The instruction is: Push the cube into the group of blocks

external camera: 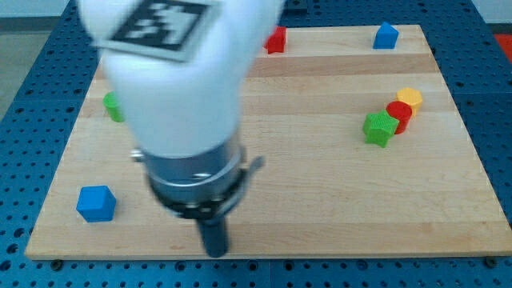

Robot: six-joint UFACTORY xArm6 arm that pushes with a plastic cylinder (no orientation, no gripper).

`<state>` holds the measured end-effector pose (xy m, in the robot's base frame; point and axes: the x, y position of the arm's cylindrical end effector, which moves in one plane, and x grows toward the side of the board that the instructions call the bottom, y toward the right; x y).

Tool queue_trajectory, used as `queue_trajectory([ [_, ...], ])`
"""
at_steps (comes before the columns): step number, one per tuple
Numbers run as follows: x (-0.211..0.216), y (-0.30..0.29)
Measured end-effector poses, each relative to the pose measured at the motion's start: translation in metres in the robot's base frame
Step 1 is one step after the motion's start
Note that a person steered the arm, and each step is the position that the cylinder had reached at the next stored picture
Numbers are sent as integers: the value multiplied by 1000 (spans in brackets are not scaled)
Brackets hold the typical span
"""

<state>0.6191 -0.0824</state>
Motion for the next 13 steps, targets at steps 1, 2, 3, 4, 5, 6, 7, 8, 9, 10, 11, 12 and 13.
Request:
queue_trajectory([
  [1,0,-58],
  [2,-1,-106],
  [3,-8,-152],
  [4,-23,-183],
  [5,-35,-187],
  [6,-36,-185],
  [7,-38,-173],
  [8,-46,-157],
  [9,-53,-138],
  [10,-57,-111],
  [11,-68,-88],
  [12,-91,-81],
  [13,-107,-62],
])
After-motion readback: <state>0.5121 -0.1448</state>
